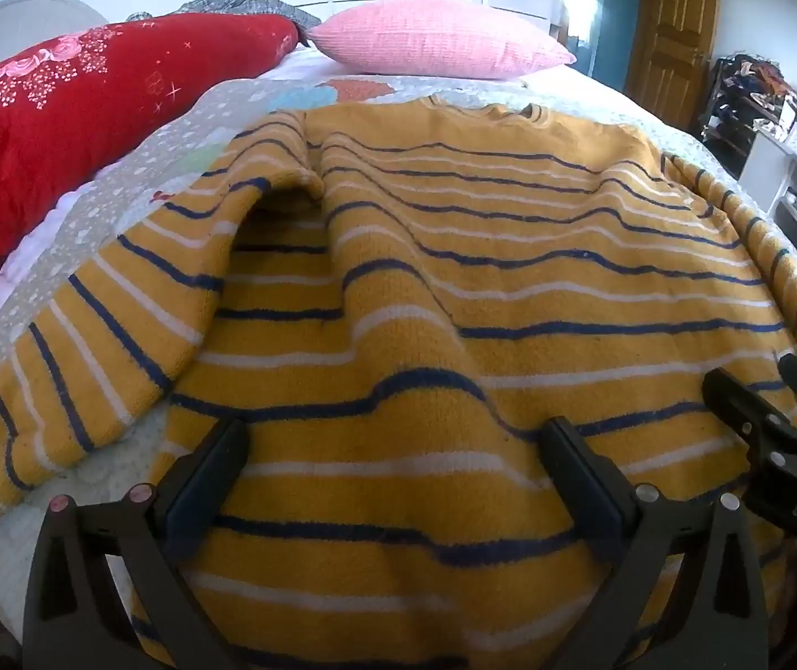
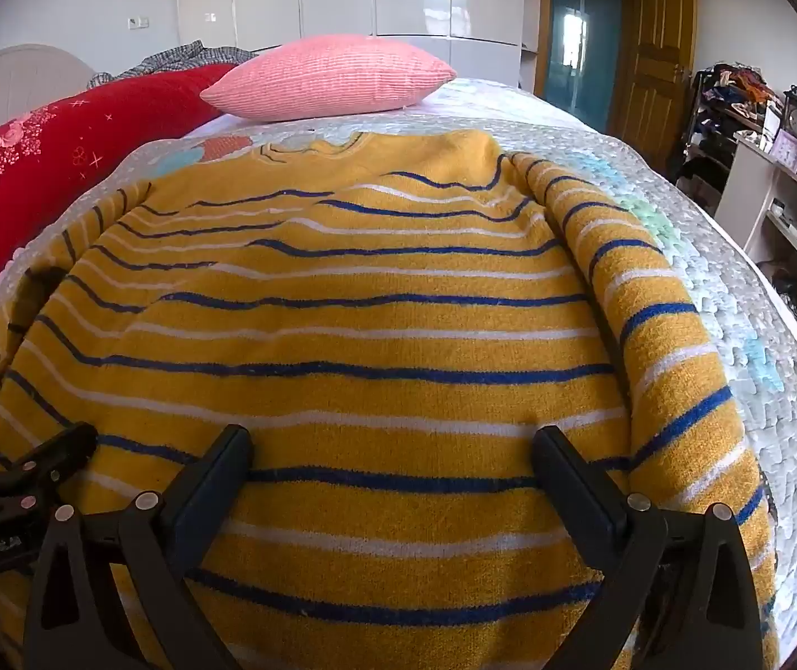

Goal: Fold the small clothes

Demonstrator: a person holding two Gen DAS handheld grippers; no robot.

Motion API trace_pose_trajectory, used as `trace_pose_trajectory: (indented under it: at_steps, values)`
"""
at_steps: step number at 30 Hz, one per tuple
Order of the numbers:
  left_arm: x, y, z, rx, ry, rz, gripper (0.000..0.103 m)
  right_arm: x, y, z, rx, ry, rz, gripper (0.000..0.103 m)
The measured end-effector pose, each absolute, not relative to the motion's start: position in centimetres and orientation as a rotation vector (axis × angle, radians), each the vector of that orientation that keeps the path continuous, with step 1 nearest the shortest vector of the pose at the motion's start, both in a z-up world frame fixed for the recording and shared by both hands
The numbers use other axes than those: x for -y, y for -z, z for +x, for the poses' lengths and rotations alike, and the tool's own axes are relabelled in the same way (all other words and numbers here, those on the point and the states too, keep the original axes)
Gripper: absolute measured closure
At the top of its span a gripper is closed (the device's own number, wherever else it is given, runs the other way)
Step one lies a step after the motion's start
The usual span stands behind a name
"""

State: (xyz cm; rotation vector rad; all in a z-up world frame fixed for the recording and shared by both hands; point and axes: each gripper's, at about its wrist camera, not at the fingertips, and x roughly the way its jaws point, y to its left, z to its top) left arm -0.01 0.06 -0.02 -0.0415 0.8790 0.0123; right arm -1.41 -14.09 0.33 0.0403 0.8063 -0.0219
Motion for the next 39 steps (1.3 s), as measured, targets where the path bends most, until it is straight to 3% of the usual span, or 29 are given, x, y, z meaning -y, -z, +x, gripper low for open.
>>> trace_pose_trajectory:
  at_steps: [39]
  values:
    - [-0.1,0.0,-0.3,-0.859,-0.038,0.011,0.0,14.5,0.0,-1.4,-0.82,-0.038,0.054,0.0]
